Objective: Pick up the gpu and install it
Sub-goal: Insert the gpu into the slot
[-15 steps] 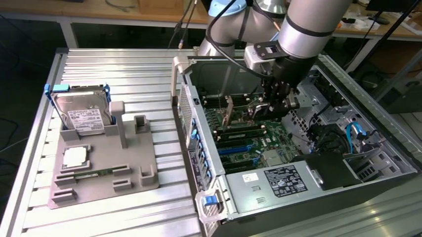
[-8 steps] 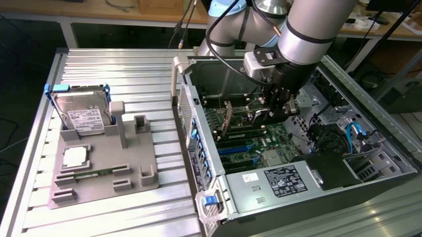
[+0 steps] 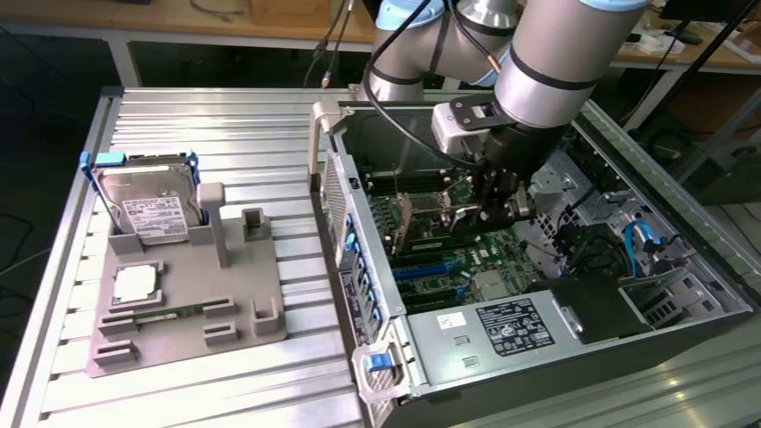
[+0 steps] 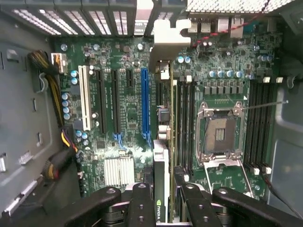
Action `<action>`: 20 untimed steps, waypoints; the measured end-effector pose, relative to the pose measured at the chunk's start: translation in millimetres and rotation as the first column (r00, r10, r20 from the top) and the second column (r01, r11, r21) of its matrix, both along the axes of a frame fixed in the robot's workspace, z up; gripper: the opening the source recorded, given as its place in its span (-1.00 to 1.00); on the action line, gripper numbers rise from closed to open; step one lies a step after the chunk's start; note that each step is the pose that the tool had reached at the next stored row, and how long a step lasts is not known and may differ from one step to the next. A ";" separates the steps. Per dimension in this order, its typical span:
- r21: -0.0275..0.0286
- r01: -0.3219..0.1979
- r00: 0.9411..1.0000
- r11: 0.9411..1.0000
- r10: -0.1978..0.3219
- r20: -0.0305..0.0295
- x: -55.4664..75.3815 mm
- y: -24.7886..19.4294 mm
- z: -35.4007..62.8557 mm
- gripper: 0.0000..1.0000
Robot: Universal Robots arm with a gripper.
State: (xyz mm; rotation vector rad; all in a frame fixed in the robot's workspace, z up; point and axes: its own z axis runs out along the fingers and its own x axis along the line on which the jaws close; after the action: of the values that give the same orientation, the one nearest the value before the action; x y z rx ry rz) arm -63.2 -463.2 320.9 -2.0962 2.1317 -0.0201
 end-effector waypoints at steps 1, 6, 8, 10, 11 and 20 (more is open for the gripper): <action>0.000 0.000 1.000 1.000 0.000 0.000 -2.4 -0.4 -0.1 -0.47; 0.000 0.000 1.000 1.000 0.000 0.000 -8.8 -8.4 -1.1 -0.47; 0.000 0.000 1.000 1.000 0.000 0.000 -9.4 -12.9 -1.5 -0.47; 0.000 0.000 1.000 1.000 0.000 0.000 -10.9 -14.6 -1.6 -0.47; 0.000 0.000 1.000 1.000 0.000 0.000 -11.1 -15.0 -1.6 -0.47; 0.001 0.001 0.998 1.000 -0.001 -0.060 -9.0 -16.3 -6.2 -0.47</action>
State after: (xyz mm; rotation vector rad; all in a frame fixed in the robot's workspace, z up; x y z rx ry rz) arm -72.2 -479.4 314.7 -2.1213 2.1661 0.0446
